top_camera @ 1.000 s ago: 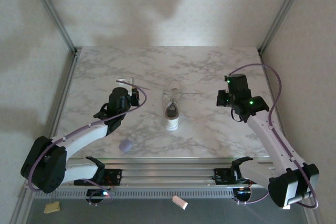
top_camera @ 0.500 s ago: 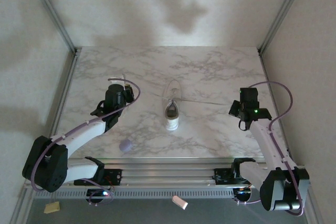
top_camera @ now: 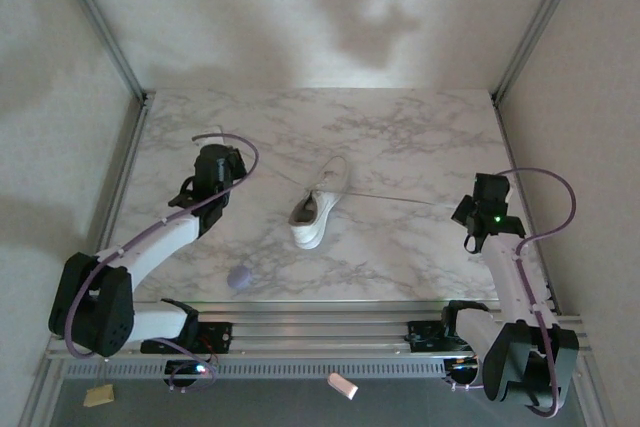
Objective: Tie the shoes
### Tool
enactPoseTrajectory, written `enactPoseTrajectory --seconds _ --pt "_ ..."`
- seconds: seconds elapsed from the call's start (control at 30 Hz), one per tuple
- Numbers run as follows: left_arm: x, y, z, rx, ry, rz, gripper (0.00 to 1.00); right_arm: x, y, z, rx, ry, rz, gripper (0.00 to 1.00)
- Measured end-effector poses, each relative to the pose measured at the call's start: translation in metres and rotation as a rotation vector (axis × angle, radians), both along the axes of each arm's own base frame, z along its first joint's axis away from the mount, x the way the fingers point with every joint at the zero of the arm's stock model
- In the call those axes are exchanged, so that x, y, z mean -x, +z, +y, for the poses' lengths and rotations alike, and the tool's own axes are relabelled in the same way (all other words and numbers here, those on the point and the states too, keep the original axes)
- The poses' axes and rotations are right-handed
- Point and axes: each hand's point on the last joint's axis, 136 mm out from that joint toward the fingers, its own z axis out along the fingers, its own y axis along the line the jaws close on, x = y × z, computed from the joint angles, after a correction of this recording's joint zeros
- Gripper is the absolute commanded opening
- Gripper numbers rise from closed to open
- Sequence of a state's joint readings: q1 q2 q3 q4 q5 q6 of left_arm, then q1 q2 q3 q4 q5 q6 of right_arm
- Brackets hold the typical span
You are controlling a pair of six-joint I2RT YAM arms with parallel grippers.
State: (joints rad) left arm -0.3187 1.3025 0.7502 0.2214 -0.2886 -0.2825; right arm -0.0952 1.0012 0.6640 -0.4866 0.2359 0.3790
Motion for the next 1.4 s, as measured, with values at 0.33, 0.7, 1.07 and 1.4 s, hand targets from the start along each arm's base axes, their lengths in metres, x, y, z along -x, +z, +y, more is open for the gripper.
enactPoseTrajectory --seconds 0.33,0.7,1.07,1.4 --pt "-0.001 -0.018 0.002 -0.022 0.012 0.053 0.0 0.004 -0.012 -0.023 -0.014 -0.107 0.007 0.0" --pt "0.001 -0.023 0.011 -0.032 0.048 0.08 0.0 0.011 -0.012 -0.036 -0.066 -0.182 -0.03 0.0" --pt "0.008 -0.002 0.013 0.005 0.052 0.037 0.0 0.004 0.004 -0.032 -0.08 -0.154 -0.078 0.0" --pt "0.023 0.023 0.017 0.038 0.051 -0.014 0.0 -0.03 0.041 -0.027 -0.123 -0.101 -0.155 0.0"
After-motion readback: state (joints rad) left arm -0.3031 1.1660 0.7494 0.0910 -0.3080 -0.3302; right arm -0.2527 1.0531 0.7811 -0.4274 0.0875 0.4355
